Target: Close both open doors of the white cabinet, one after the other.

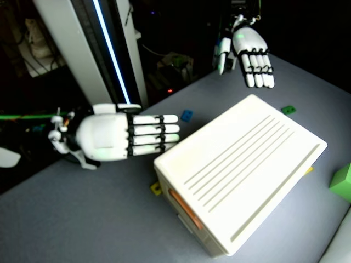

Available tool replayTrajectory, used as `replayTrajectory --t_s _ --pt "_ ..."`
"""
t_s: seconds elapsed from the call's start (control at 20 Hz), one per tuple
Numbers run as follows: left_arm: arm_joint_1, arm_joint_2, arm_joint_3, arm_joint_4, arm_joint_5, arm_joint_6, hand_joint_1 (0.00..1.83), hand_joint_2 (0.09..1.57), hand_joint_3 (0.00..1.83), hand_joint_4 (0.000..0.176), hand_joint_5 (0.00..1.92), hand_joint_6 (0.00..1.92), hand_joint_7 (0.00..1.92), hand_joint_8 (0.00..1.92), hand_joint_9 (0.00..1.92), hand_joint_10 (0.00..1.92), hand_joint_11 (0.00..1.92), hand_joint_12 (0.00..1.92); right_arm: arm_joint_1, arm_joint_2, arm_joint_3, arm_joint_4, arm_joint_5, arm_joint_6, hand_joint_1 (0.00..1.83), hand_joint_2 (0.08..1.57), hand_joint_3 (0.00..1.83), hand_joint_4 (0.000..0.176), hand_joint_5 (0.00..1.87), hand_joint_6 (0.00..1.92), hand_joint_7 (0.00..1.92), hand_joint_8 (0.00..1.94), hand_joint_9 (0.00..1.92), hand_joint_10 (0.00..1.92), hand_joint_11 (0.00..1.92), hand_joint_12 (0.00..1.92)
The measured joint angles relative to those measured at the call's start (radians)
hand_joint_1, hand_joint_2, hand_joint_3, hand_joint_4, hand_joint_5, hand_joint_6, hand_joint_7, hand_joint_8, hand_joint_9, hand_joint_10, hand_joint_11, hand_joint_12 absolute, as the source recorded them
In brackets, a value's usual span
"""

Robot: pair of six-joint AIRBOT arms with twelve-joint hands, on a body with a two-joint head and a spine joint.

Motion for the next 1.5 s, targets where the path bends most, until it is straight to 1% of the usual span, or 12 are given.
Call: replayTrajectory --t_s 0.3,0.45,0.6,0.8,0.9,1.05,1.2,1.25,1.35,1.4,1.45,1.5 --pt "0.0 0.0 0.0 0.0 -0.001 0.0 0.0 1.43 0.0 0.0 0.0 0.0 0.0 0.0 0.0 0.0 0.07 0.05 0.007 -0.003 0.01 0.002 -0.006 0.0 0.0 1.56 0.01 0.0 0.03 0.0 0.0 0.0 0.0 0.0 0.0 0.0" --pt "0.0 0.0 0.0 -0.002 -0.002 0.0 0.0 1.43 0.0 0.0 0.0 0.0 0.0 0.0 0.0 0.0 0.07 0.05 0.007 -0.003 0.004 -0.022 -0.006 0.034 0.0 1.55 0.0 0.0 0.02 0.0 0.0 0.0 0.0 0.0 0.0 0.0" --pt "0.009 0.0 -0.008 -0.008 -0.007 -0.001 0.0 1.43 0.0 0.0 0.0 0.0 0.0 0.0 0.0 0.0 0.06 0.06 -0.029 0.028 -0.023 -0.026 0.012 0.054 0.0 1.54 0.0 0.0 0.0 0.0 0.0 0.0 0.0 0.0 0.0 0.0" --pt "0.019 0.0 -0.008 -0.017 -0.019 -0.001 0.0 1.44 0.01 0.0 0.0 0.0 0.0 0.0 0.0 0.0 0.05 0.06 -0.124 0.079 -0.035 0.047 0.016 0.053 0.0 1.55 0.0 0.002 0.0 0.0 0.0 0.0 0.0 0.0 0.0 0.0" --pt "0.019 0.0 -0.007 -0.038 -0.032 -0.001 0.0 1.43 0.0 0.0 0.0 0.0 0.0 0.0 0.0 0.0 0.02 0.05 -0.162 0.09 -0.032 0.154 0.031 0.045 0.0 1.55 0.0 0.0 0.01 0.0 0.0 0.0 0.0 0.0 0.0 0.0" --pt "0.019 0.0 0.0 -0.05 -0.05 -0.002 0.0 1.47 0.02 0.0 0.0 0.0 0.0 0.0 0.0 0.0 0.03 0.06 -0.202 0.112 -0.032 0.223 0.064 0.003 0.0 1.53 0.0 0.0 0.04 0.01 0.02 0.0 0.0 0.0 0.01 0.01" --pt "0.019 -0.006 0.01 -0.087 -0.084 -0.005 0.0 1.48 0.01 0.0 0.0 0.0 0.0 0.0 0.0 0.0 0.0 0.01 -0.249 0.135 -0.034 0.32 0.152 -0.015 0.0 1.5 0.0 0.0 0.05 0.01 0.01 0.0 0.0 0.0 0.03 0.01" --pt "0.014 -0.011 0.016 -0.093 -0.09 -0.007 0.0 1.47 0.0 0.0 0.0 0.0 0.0 0.0 0.0 0.0 0.0 0.0 -0.267 0.139 -0.034 0.38 0.202 -0.025 0.0 1.54 0.0 0.0 0.06 0.01 0.02 0.01 0.0 0.0 0.03 0.01" --pt "-0.011 -0.013 0.029 -0.085 -0.106 -0.009 0.0 1.49 0.01 0.0 0.0 0.0 0.0 0.0 0.0 0.0 0.0 0.0 -0.274 0.14 -0.033 0.441 0.275 -0.04 0.0 1.54 0.0 0.0 0.08 0.02 0.02 0.01 0.0 0.0 0.0 0.0" --pt "-0.024 -0.014 0.033 -0.087 -0.13 -0.011 0.0 1.47 0.0 0.0 0.0 0.0 0.0 0.0 0.0 0.0 0.0 0.0 -0.274 0.14 -0.027 0.453 0.324 -0.041 0.0 1.53 0.0 0.0 0.08 0.02 0.04 0.01 0.0 0.0 0.0 0.0" --pt "-0.024 -0.014 0.034 -0.087 -0.136 -0.011 0.0 1.41 0.0 0.0 0.0 0.0 0.0 0.0 0.0 0.0 0.0 0.0 -0.274 0.14 -0.026 0.456 0.332 -0.041 0.02 1.53 0.0 0.0 0.1 0.01 0.05 0.01 0.02 0.0 0.01 0.0" --pt "-0.032 -0.014 0.041 -0.089 -0.152 -0.012 0.0 1.48 0.01 0.0 0.0 0.0 0.0 0.0 0.0 0.0 0.0 0.0 -0.274 0.139 -0.021 0.477 0.368 -0.042 0.08 1.53 0.0 0.0 0.12 0.01 0.06 0.0 0.03 0.0 0.02 0.01"
